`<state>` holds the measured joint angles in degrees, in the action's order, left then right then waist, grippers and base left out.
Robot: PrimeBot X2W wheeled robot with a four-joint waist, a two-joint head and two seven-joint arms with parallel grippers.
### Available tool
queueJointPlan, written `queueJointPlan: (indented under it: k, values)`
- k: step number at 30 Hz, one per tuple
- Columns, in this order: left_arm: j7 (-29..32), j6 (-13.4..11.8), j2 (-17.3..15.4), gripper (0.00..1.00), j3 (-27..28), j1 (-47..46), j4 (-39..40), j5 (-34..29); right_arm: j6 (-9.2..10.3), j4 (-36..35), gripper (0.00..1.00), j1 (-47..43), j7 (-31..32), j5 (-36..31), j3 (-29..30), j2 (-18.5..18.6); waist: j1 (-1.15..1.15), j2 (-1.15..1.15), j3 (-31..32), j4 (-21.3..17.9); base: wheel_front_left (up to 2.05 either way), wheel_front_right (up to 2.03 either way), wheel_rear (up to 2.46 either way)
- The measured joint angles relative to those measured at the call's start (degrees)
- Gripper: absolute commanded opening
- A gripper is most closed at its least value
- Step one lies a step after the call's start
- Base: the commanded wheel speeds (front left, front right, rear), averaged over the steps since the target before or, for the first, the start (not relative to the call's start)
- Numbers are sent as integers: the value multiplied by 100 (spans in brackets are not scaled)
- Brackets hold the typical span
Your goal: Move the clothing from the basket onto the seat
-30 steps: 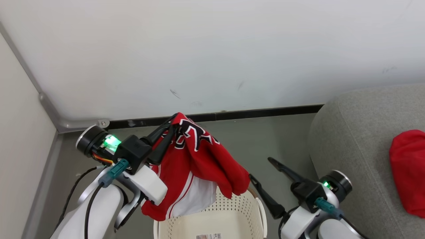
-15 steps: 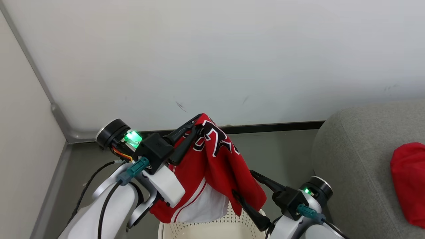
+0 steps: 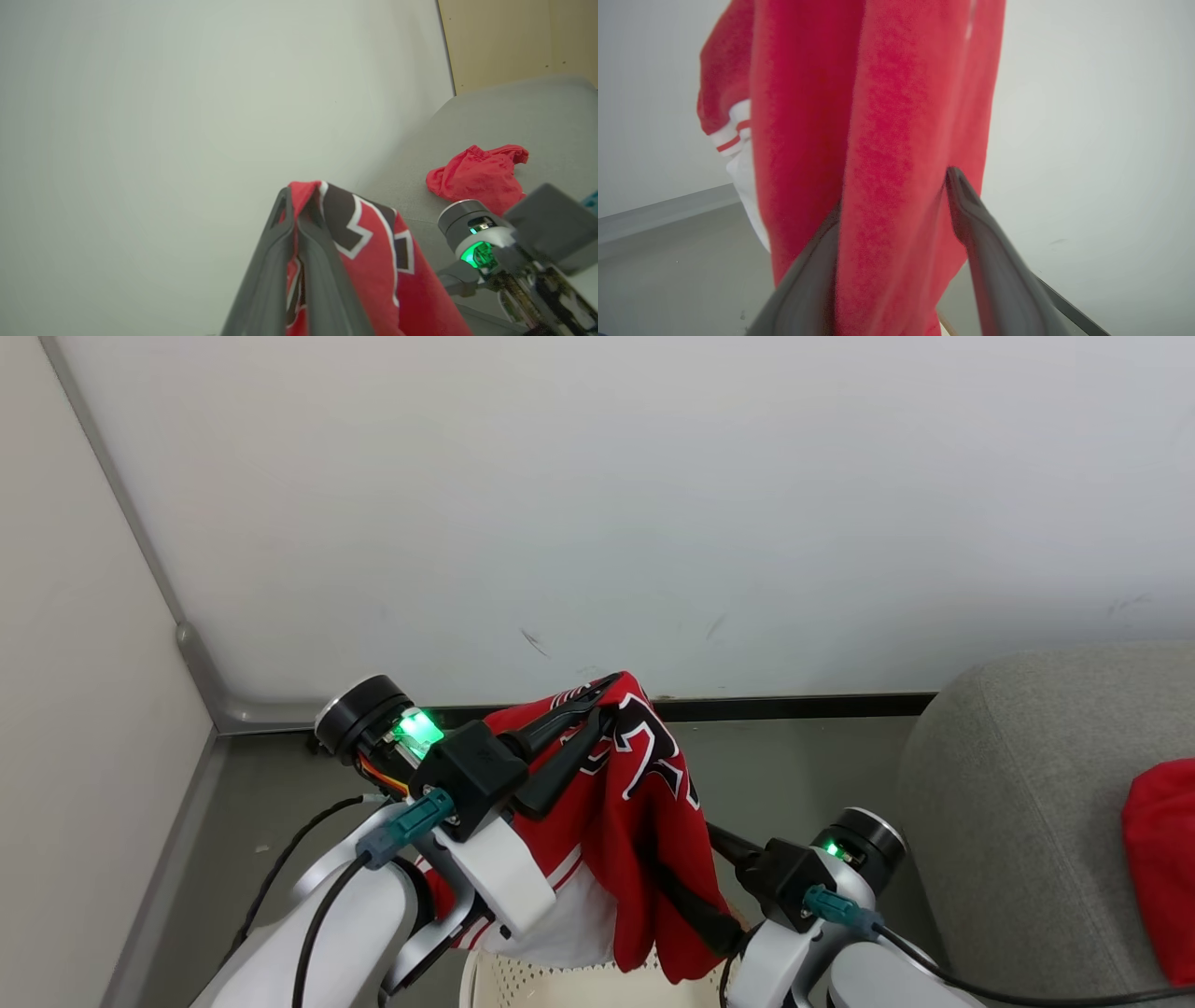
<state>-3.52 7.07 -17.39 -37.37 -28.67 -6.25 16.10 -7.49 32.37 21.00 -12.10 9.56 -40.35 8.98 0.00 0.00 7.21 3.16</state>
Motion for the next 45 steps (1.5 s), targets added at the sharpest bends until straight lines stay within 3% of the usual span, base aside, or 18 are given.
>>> queueJointPlan:
  k: [2, 11, 23, 25, 26, 29, 31, 32, 45]
  values:
    - [8, 0, 1, 0, -7, 0, 19, 53, 0, 32, 0, 47, -2, 20, -47, -19, 0, 0, -4, 26, 0, 0, 0]
    - [52, 0, -82, 0, 142, 129, -10, 282, 0, 99, 0, 152, -68, 205, -30, -19, 0, 0, -66, 1, 0, 0, 0]
    - [-166, -58, -155, 0, 358, 628, -344, 543, 0, -124, 0, 152, -160, 867, 980, 181, 0, 0, -135, -239, 0, 0, 0]
    - [-218, -60, -155, 6, 364, 687, -383, 547, 0, -205, 0, 151, -162, 966, 1180, 238, 0, 0, -145, -288, 0, 0, 0]
    - [-232, -60, -149, 13, 366, 716, -387, 549, 0, -256, 0, 153, -166, 1037, 1278, 255, 0, 0, -150, -311, 0, 0, 0]
    - [-313, -59, -112, 49, 366, 772, -405, 617, -1, -382, 0, 154, -177, 1139, 1491, 302, 0, 0, -165, -382, 0, 0, 0]
    - [-366, -57, -56, 89, 367, 778, -405, 720, -2, -450, 0, 160, -178, 1166, 1627, 359, 0, 0, -175, -427, 0, 0, 0]
    - [-411, -55, -30, 100, 365, 780, -405, 754, -8, -483, 0, 161, -180, 1166, 1692, 393, 0, 0, -180, -449, 0, 0, 0]
    - [-634, -34, 22, 100, 259, 851, -286, 1005, -1, -767, 0, 152, -210, 1171, 2521, 856, 0, 0, -238, -697, 0, 0, 0]
